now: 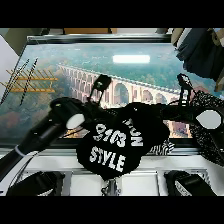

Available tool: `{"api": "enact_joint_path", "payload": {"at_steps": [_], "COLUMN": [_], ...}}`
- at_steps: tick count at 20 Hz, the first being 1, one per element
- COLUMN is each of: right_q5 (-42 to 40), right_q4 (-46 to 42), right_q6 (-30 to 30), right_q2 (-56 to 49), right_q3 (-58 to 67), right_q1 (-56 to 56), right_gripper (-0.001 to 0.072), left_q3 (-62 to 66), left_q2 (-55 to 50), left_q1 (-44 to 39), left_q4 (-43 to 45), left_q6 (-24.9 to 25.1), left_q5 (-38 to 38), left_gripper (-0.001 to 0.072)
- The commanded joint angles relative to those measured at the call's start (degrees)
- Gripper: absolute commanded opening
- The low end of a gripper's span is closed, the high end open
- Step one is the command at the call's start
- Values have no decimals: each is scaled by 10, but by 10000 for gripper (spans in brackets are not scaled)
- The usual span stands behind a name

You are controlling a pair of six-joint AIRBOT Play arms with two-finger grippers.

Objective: Fold the clothes and pants, and hang the long-sleeved shirts on hangers.

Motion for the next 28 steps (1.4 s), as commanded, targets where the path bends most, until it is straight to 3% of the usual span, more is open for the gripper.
{"api": "enact_joint_path", "payload": {"at_steps": [1, 5, 11, 13, 18, 20, 21, 23, 24, 28], "right_q5": [11, 19, 23, 23, 24, 29, 33, 40, 42, 80], "right_q4": [8, 8, 8, 6, 6, 3, -2, -10, -12, -71], "right_q6": [9, 9, 9, 9, 7, 7, 7, 7, 7, 7], "right_q2": [0, 0, 0, 0, 0, -1, -2, -5, -8, -22], "right_q3": [6, 6, 6, 6, 6, 6, 6, 6, 6, 21], "right_q1": [1, 1, 1, 1, 0, 1, 0, 0, 0, -3], "right_gripper": [13, 13, 14, 13, 14, 14, 13, 14, 14, 13], "left_q3": [68, 140, 151, 151, 151, 151, 151, 151, 151, 152], "left_q2": [-84, -160, -210, -214, -212, -212, -210, -208, -208, -167], "left_q1": [-73, -76, -73, -71, -27, -20, -18, -18, -18, -2], "left_q4": [64, 128, 166, 207, 204, 206, 202, 188, 189, 191], "left_q6": [-38, -39, -40, -62, -114, -114, -114, -114, -114, -113], "left_q5": [17, -61, -85, -91, -99, -99, -94, -72, -64, -64], "left_gripper": [600, 601, 600, 599, 597, 215, 166, 164, 37, 14]}}
